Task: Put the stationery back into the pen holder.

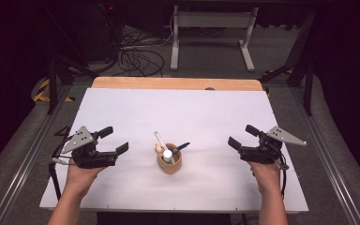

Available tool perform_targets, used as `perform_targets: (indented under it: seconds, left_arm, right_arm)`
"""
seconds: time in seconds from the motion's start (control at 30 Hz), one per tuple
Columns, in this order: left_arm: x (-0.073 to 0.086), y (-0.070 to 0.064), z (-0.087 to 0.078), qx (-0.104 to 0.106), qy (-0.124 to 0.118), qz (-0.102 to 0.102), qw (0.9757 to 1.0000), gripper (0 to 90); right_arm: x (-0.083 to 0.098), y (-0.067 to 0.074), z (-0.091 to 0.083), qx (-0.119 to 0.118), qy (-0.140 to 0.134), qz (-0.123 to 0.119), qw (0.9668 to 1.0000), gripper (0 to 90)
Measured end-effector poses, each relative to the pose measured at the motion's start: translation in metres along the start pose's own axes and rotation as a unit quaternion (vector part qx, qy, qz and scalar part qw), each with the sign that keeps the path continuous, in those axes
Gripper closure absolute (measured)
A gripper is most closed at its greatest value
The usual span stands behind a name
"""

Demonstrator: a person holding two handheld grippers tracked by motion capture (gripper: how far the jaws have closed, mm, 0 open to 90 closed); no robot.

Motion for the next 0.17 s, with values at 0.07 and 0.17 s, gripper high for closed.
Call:
perform_targets:
  seconds: [0.07, 0.17]
  left_arm:
    - [0.0002, 0.0003, 0.0, 0.0, 0.0, -0.002, 1.0, 13.1]
    - [0.0011, 0.0018, 0.0001, 0.0, 0.002, -0.002, 1.0, 13.2]
  right_arm:
    - [0.0002, -0.0006, 0.0002, 0.003, 0.001, -0.001, 1.0, 2.0]
    - [0.0003, -0.0013, 0.0008, 0.005, -0.001, 0.0, 1.0, 2.0]
Point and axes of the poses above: each handheld gripper's, and its own axes: z roughly forward along the jaws, x roughly out of its underside, y roughly to its left, the point moved 3 cm from there along z, roughly forward along the jaws, and after that the axes turned 9 degrees about x, right-handed, at the moved point
